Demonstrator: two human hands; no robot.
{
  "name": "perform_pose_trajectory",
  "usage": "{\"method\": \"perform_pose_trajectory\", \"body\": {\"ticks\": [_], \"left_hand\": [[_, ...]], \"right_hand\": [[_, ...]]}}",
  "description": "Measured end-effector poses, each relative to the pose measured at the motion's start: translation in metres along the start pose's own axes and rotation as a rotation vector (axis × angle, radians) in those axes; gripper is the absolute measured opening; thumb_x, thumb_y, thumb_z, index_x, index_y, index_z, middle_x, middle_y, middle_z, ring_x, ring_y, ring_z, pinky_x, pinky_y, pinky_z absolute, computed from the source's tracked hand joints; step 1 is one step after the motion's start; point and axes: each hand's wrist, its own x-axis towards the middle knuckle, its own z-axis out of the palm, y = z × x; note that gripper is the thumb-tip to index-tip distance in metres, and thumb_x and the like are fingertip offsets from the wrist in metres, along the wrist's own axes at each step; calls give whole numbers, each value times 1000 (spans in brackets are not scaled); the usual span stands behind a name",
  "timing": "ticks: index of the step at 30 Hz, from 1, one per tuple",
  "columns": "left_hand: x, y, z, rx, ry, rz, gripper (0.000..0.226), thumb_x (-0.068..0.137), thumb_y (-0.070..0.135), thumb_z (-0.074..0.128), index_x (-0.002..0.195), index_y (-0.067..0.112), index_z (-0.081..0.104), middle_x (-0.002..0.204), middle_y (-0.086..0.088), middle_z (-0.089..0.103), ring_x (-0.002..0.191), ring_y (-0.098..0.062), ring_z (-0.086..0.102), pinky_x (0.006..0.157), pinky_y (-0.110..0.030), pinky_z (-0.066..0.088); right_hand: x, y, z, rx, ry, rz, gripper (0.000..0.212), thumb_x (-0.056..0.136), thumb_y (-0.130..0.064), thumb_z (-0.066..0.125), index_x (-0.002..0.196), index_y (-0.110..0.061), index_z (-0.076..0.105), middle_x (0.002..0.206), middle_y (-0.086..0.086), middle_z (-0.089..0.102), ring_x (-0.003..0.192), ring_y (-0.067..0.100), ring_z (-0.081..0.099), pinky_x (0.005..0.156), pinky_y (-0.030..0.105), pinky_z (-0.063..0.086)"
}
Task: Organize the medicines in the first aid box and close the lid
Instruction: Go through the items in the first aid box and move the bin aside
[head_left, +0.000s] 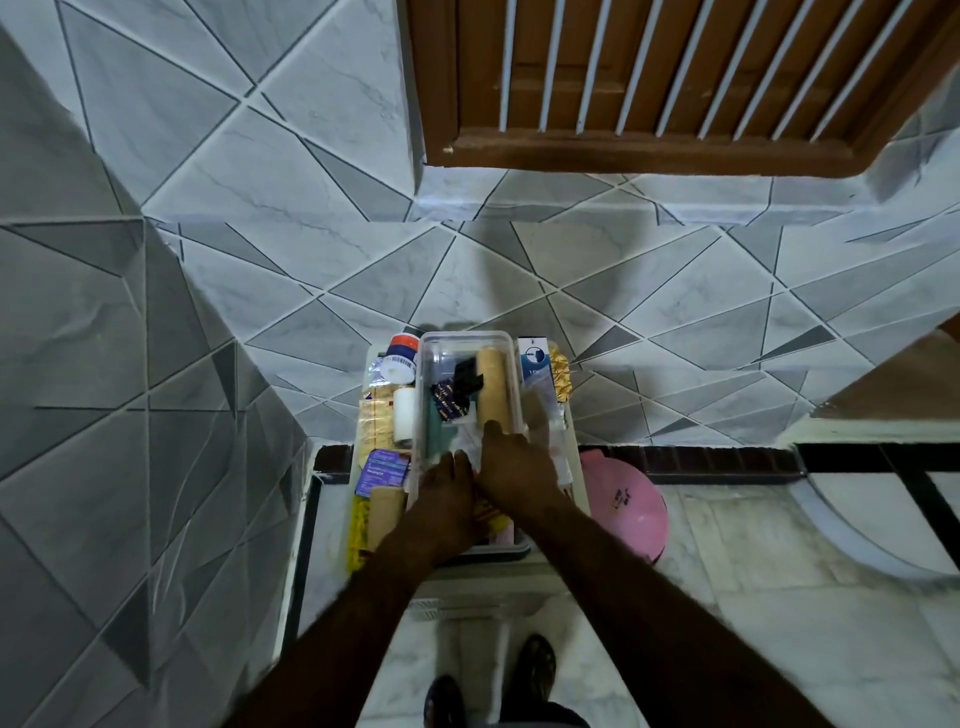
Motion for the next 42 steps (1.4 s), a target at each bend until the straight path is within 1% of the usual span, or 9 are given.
{"method": "perform_pose_trajectory", "body": {"ticks": [3,6,11,13,16,20,30,38,42], "left_hand": [[0,-4,5,9,20,16,104,78,40,72,151,5,7,156,-17,20,143,-32,20,117,-37,21],[-2,-7,5,-4,36,14,108,78,42,71,152,5,2,158,-14,16,145,-32,18,118,-39,22],[-1,-4,2,-52,169,61,110,66,50,77,151,21,14,151,-5,37,136,-26,38,110,-48,36],[-1,-3,4,-44,161,61,109,66,45,79,150,22,14,149,-6,38,133,-26,41,109,-47,39],[0,-7,6,56,50,-6,101,71,36,77,149,19,15,141,-12,45,123,-29,50,100,-43,47],[0,-8,4,301,-88,-16,55,87,25,61,135,11,39,124,-17,57,110,-31,57,91,-38,49],[7,0,4,406,73,2,41,86,18,56,125,12,44,116,-13,59,105,-29,58,83,-38,50],[6,12,-43,-1,181,-29,16,84,27,67,95,15,67,99,-5,69,91,-22,65,81,-36,55],[1,20,-62,-624,94,-186,7,86,18,69,90,13,68,96,-10,69,85,-21,67,62,-30,59]], "right_hand": [[-2,3,-14,214,-112,92,32,86,-20,62,114,-6,55,111,12,65,97,28,65,82,37,54],[-5,10,-34,443,-188,148,25,84,-14,65,106,-3,65,112,13,66,84,16,61,68,25,49],[-18,17,-70,747,-161,229,21,86,-14,63,102,-1,67,89,6,64,68,12,54,52,21,42],[-19,21,-72,701,-115,232,19,87,-12,60,99,1,67,80,5,62,66,11,54,54,21,44],[-20,25,-62,563,-82,213,19,91,-18,58,96,-2,66,92,12,66,74,16,59,67,28,52],[-24,30,-47,462,-28,221,20,87,-19,60,106,-12,63,108,10,67,88,22,66,78,37,57],[-34,27,-35,465,-14,246,32,84,2,57,110,-16,66,120,12,64,90,25,69,71,37,62],[-32,33,-38,598,-40,294,22,89,-1,59,108,-10,68,124,12,62,74,21,72,61,29,61],[-34,33,-49,777,-75,319,16,91,-8,60,103,-12,70,105,7,67,66,15,66,58,25,58]]}}
